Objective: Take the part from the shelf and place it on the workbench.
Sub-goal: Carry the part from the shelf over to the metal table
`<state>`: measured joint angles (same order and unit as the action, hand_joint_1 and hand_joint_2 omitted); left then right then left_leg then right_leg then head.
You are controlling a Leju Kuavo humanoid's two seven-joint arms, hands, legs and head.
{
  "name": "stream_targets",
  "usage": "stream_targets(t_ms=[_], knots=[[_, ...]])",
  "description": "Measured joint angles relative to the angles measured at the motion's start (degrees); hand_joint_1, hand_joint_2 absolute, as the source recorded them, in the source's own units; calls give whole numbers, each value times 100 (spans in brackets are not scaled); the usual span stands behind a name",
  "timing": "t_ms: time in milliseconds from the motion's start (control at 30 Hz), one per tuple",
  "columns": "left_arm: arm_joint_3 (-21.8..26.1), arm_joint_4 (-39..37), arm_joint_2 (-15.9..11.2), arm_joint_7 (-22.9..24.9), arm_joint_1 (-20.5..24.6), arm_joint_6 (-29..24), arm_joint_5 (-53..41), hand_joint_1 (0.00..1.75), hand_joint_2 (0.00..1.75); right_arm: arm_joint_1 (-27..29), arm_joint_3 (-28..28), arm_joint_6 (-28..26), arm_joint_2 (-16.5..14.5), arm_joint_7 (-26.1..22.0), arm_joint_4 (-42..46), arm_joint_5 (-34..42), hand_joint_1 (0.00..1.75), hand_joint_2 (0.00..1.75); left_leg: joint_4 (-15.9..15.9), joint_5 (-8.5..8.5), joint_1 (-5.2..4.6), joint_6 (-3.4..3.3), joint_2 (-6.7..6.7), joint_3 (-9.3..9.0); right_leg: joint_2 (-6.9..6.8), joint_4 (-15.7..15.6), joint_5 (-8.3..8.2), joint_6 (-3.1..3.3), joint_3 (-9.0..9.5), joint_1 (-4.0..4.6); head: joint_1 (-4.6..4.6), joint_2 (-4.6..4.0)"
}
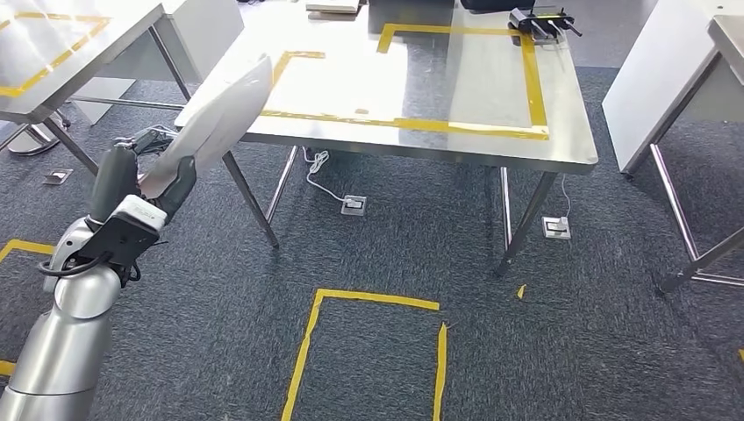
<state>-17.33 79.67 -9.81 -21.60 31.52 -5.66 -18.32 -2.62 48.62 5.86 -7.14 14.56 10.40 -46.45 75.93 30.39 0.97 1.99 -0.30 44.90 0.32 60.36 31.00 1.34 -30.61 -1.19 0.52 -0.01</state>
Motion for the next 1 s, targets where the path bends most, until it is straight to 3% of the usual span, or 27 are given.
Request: stream_targets(t_ms=[33, 100, 133, 167, 233, 300, 367, 400, 467, 500, 533, 567, 633, 667, 700, 733, 800, 867, 900, 967, 1000], knots=[[0, 1, 1, 1, -13, 7, -12, 175, 175, 4, 1, -2, -1, 0, 0, 0, 0, 0, -157, -229, -32, -58, -1, 22, 4, -5, 62, 6, 83, 19, 0, 0], [0, 3, 2, 0, -20, 16, -32, 175, 175, 13, 2, -5, -9, 0, -2, 0, 0, 0, -896, -792, -136, -215, -4, -186, 11, -41, 190, 0, 260, 39, -4, 0], [0, 5, 2, 0, -18, 21, -39, 175, 175, 16, 2, -7, -19, -10, -4, -1, 0, 0, -1235, -954, -189, -287, -2, -330, 15, -76, 244, -18, 329, 44, -8, 1], [-1, 7, 2, 1, -14, 27, -52, 175, 175, 19, 2, -8, -29, -24, -7, -1, 0, 0, -1476, -999, -230, -334, -2, -445, 15, -123, 282, -44, 378, 43, -12, 1], [-3, 11, 4, 8, -8, 39, -89, 175, 175, 18, 4, -16, -39, -47, -10, -4, 0, 0, -1679, -894, -257, -369, -2, -584, 5, -182, 268, -110, 462, 42, -17, 1], [-8, 30, 18, 23, -12, 44, -137, 175, 175, 10, 6, -24, -38, -7, -10, -15, 0, 0, -1841, -824, -229, -382, -10, -746, -8, 6, 125, -160, 409, 45, -21, 1], [-11, 44, 41, 40, -13, 44, -184, 175, 175, -5, 6, -27, -37, 35, -10, -31, 0, 0, -1978, -761, -206, -407, -12, -959, -6, 577, 6, -180, 45, 52, -29, 1], [-14, 44, 59, 46, -18, 43, -203, 175, 175, -5, 6, -27, -33, 36, -10, -39, 0, 0, -2016, -711, -208, -417, -12, -1050, -6, 907, 57, -184, -207, 54, -34, 1], [-20, 44, 94, 63, -47, 43, -239, 175, 175, 14, 6, -27, -23, 19, -10, -56, 0, 0, -2038, -577, -208, -420, -23, -1219, -6, 1301, 420, -207, -685, 54, -34, 1], [-23, 45, 109, 73, -65, 43, -254, 175, 175, 29, 6, -26, -18, 16, -10, -62, 0, 0, -2038, -496, -207, -413, -31, -1315, -7, 1308, 592, -222, -842, 49, -36, 0], [-25, 45, 121, 85, -80, 43, -265, 175, 175, 42, 6, -25, -15, 17, -10, -66, 0, 0, -2035, -412, -203, -402, -39, -1420, -7, 1188, 649, -240, -933, 39, -34, 0], [-26, 47, 132, 98, -91, 44, -276, 175, 175, 53, 6, -23, -14, 17, -10, -69, 0, 0, -2027, -319, -197, -383, -42, -1532, -8, 940, 523, -265, -960, 22, -34, 0], [-27, 51, 153, 116, -109, 51, -300, 175, 175, 77, 6, -21, -18, 6, -15, -70, 0, 0, -1968, -114, -192, -329, -47, -1705, -33, 267, -216, -318, -922, -25, -39, 1], [-28, 61, 165, 124, -113, 56, -316, 175, 175, 81, 7, -20, -21, -11, -19, -70, 0, 0, -1928, -11, -195, -293, -55, -1752, -57, 25, -567, -308, -889, -29, -41, 1], [-31, 76, 174, 134, -115, 65, -333, 175, 175, 80, 7, -17, -23, -32, -22, -68, 0, 0, -1902, 78, -198, -256, -62, -1787, -75, -108, -798, -274, -862, -23, -41, 1], [-33, 96, 181, 141, -113, 73, -347, 175, 175, 71, 8, -15, -25, -46, -24, -66, 0, 0, -1852, 126, -193, -221, -74, -1832, -95, -142, -858, -216, -840, -5, -42, 1], [-40, 138, 195, 156, -99, 94, -373, 175, 175, 45, 13, -14, -24, -44, -23, -60, 0, 0, -1643, 72, -165, -159, -70, -1765, -81, -130, -799, -101, -749, 11, -34, 0], [-52, 160, 209, 163, -88, 115, -397, 175, 175, 31, 23, -17, -20, -40, -22, -55, 0, 0, -1000, -98, -139, -110, -45, -1378, -74, -143, -718, -18, -632, 8, -23, 0], [-60, 161, 215, 171, -91, 126, -408, 175, 175, 30, 31, -19, -17, -43, -21, -52, 0, 0, -615, -75, -131, -86, -30, -1107, -71, -155, -659, 5, -565, 8, -21, 1], [-72, 149, 224, 199, -99, 152, -434, 175, 175, 33, 48, -22, -10, -50, -21, -46, 0, 0, -99, 306, -120, -61, -21, -619, -60, -162, -524, 17, -408, 8, -20, 1], [-78, 140, 231, 214, -104, 167, -447, 175, 175, 35, 58, -23, -9, -49, -21, -43, 0, 0, -46, 547, -117, -60, -17, -466, -50, -163, -452, 14, -319, 8, -19, 1]])
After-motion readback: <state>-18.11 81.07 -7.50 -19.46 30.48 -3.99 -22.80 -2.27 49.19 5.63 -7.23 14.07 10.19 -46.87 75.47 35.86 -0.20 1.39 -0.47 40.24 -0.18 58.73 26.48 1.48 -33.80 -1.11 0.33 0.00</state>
